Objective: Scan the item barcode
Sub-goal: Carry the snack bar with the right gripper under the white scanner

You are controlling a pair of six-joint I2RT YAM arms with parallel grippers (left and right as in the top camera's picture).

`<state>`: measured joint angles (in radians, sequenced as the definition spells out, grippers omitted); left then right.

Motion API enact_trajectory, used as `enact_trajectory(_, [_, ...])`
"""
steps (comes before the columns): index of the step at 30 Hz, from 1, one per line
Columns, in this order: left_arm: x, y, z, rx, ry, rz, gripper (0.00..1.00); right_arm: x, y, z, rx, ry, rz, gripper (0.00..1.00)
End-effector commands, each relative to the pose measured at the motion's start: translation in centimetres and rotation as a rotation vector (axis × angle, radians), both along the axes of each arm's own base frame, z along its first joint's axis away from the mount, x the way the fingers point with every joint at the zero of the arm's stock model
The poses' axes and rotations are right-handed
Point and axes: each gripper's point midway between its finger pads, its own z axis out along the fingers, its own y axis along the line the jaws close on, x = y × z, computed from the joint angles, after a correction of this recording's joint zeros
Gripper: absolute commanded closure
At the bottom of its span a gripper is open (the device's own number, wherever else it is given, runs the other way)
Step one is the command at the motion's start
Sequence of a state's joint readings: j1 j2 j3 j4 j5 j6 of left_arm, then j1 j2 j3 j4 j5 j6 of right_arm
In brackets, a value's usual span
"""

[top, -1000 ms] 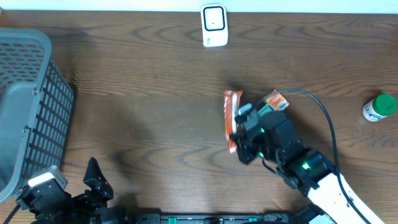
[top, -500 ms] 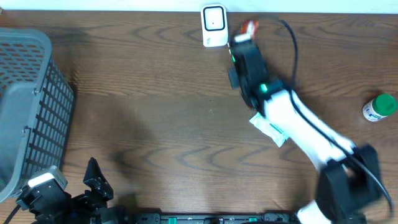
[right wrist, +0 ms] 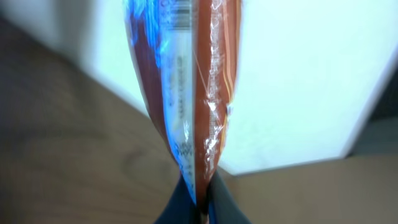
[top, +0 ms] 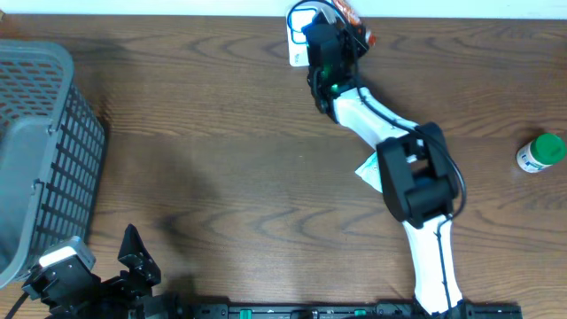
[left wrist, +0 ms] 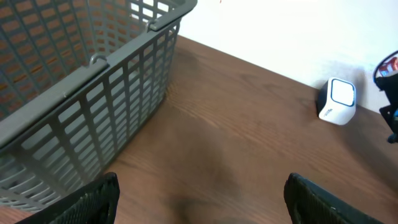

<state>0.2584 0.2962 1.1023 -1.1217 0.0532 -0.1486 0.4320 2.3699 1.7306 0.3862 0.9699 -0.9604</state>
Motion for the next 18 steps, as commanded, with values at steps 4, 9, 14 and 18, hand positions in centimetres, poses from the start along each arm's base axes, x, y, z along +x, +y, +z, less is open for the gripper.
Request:
enact_trajectory(4, [-0.1, 0.1, 0.0, 0.018, 0.0, 0.001, 0.15, 0.5, 0.4, -2.1, -0.45, 0.193, -0.017, 0.99])
enact_trajectory(9, [-0.1, 0.1, 0.0, 0.018, 0.0, 0.001, 0.15, 0.3, 1.5, -6.2, -0.538, 0.287, 0.024, 0.99])
enact_trajectory(14, [-0.1, 0.1, 0.0, 0.018, 0.0, 0.001, 0.15, -0.1, 2.6, -8.8, -0.571, 0.326, 0.054, 0.99])
enact_trajectory(18, [-0.1, 0.1, 0.1, 0.018, -0.001, 0.001, 0.15, -0.1, 2.8, -9.1, -0.573, 0.326, 0.059, 0.99])
